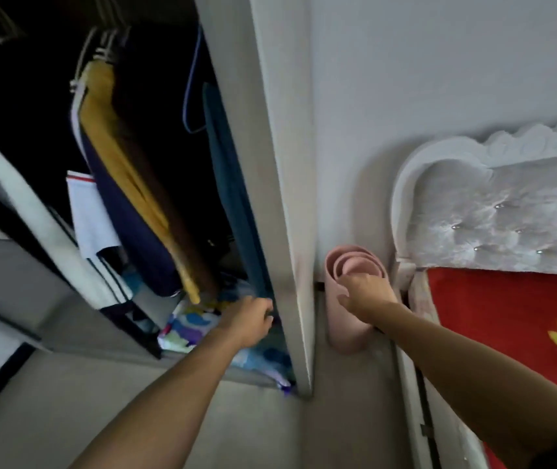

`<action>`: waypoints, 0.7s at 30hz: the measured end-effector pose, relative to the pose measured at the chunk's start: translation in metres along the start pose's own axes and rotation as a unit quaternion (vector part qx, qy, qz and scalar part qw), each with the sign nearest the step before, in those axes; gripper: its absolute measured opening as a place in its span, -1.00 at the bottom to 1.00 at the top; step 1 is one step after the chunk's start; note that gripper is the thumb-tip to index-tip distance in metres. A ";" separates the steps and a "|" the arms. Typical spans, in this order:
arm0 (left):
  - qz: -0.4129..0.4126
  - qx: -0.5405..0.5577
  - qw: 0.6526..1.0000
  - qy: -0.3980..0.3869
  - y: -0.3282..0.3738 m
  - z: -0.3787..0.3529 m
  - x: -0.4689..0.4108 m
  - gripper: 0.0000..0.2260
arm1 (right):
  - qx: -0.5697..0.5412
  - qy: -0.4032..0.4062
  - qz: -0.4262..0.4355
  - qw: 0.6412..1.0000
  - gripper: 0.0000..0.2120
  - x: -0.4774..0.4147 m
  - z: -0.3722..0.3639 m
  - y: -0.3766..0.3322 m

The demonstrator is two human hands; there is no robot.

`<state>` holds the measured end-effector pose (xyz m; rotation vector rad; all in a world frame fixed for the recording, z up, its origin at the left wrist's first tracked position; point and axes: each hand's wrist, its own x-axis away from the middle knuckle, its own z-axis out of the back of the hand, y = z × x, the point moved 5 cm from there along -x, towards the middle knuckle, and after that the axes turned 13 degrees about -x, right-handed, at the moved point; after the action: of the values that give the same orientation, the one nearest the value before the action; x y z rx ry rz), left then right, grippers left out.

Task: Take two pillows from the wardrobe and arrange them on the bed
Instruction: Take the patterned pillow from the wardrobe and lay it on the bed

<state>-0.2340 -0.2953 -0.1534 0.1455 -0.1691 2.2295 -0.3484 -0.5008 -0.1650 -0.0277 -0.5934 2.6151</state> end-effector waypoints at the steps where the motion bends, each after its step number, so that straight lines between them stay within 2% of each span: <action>1: 0.008 -0.002 1.000 -0.007 -0.022 -0.010 0.018 -0.81 | 0.001 -0.005 0.009 1.000 -0.73 0.002 -0.017 -0.021; 8: 0.046 0.000 0.998 -0.051 -0.179 -0.071 0.135 -0.80 | 0.019 -0.067 -0.013 0.998 -0.70 0.030 -0.142 -0.159; 12: 0.064 0.000 0.996 -0.065 -0.247 -0.098 0.161 -0.82 | 0.015 -0.071 -0.021 0.997 -0.68 0.033 -0.190 -0.221; 16: 0.070 0.012 0.993 -0.099 -0.281 -0.124 0.150 -0.80 | 0.015 -0.086 -0.025 0.996 -0.68 0.016 -0.222 -0.244; 21: 0.064 0.024 0.988 -0.136 -0.309 -0.171 0.102 -0.75 | 0.002 -0.108 -0.065 0.992 -0.64 -0.028 -0.270 -0.230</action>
<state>-0.0612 0.0020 -0.2830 0.4783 -0.2805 2.3350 -0.1928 -0.2195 -0.3174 0.2908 -0.6397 2.5097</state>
